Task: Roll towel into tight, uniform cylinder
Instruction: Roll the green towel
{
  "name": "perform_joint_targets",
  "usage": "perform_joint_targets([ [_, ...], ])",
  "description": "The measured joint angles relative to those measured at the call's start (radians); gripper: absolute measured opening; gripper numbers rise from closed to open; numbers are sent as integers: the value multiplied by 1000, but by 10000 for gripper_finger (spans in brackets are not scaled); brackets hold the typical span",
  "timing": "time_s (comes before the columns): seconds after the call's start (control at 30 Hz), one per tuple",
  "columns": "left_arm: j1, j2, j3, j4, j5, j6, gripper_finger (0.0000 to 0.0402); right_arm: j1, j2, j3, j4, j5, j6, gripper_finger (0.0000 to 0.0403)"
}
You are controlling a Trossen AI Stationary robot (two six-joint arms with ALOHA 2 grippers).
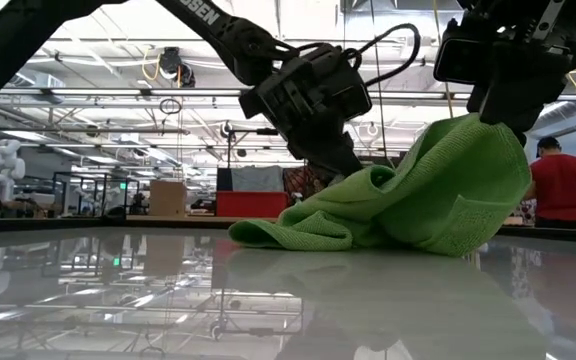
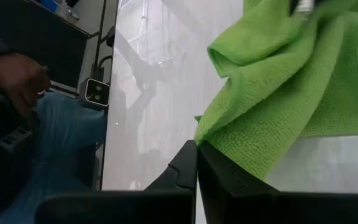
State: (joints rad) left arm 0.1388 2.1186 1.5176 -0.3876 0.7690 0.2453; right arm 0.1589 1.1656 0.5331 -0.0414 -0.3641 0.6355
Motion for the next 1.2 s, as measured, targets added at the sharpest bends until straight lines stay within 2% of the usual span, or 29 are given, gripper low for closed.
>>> perform_joint_targets([
  [0.2,-11,-81,0,-80,-18,27,5,0,0,0,3,0,-2,0],
  [0.33,-10,-180,0,-145,-83,27,5,0,0,0,3,0,-13,0],
  [0.47,-10,-303,0,-209,-199,30,5,0,0,0,39,0,-22,0],
  [0.67,-10,-507,0,-270,-444,-9,4,-5,0,16,71,3,-52,0],
  [0.93,-32,-695,0,-320,-547,-110,4,-7,0,123,60,-3,-163,0],
  [1.03,-55,-724,0,-350,-607,-130,4,-15,0,183,-8,-5,-216,0],
  [1.2,-91,-730,0,-440,-680,-136,4,-31,0,305,-279,-4,-321,0],
])
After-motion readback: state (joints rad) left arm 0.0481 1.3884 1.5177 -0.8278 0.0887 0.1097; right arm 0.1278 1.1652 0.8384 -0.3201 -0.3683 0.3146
